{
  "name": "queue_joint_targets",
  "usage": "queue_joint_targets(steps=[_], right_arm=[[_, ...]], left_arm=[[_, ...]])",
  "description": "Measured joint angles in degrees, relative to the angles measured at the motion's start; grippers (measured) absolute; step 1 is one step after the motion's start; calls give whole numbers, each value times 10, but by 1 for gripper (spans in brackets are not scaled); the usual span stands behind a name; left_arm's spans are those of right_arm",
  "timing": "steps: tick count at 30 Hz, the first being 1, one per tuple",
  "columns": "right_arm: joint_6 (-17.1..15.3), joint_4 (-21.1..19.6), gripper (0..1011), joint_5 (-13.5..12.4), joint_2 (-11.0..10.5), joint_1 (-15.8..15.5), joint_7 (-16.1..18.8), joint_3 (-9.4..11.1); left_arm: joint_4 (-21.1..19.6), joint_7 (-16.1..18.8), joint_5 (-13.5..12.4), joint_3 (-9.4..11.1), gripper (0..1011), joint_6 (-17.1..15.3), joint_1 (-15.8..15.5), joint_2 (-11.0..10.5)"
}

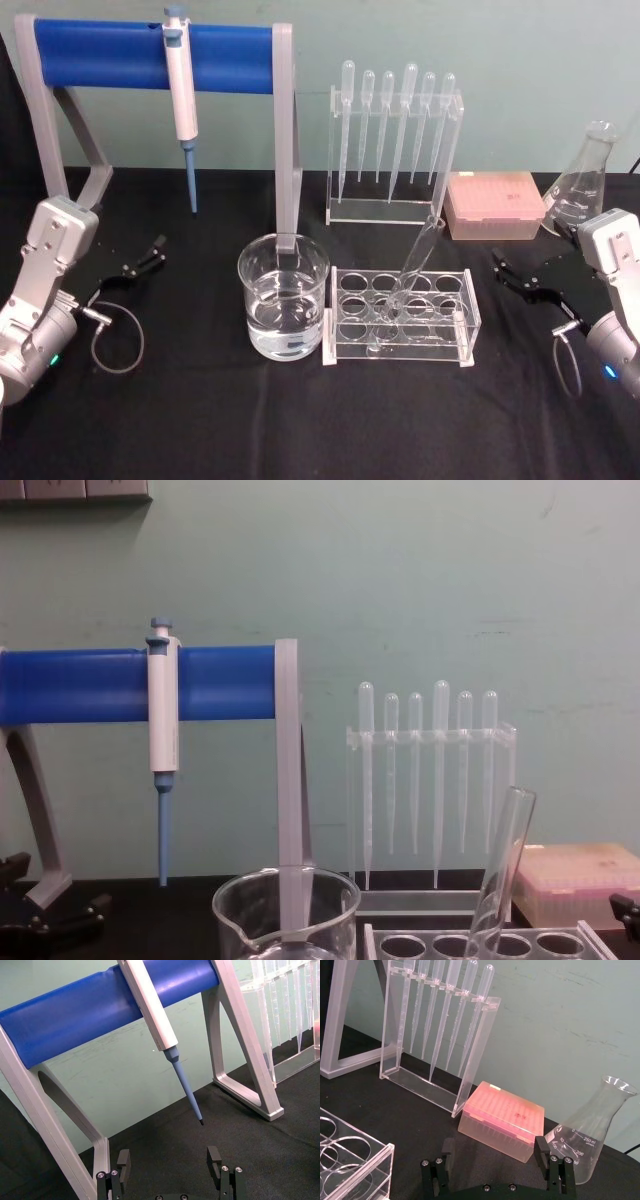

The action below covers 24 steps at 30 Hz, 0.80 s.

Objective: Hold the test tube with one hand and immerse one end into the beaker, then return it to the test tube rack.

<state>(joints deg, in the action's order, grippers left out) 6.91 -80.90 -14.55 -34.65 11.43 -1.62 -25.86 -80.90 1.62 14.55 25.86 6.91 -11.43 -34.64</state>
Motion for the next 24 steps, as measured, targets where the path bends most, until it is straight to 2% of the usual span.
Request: queue_joint_targets(steps=[24], right_arm=[[0,0,1004,0,0,0,0,0]], left_arm=[[0,0,0,0,1000,0,0,0]])
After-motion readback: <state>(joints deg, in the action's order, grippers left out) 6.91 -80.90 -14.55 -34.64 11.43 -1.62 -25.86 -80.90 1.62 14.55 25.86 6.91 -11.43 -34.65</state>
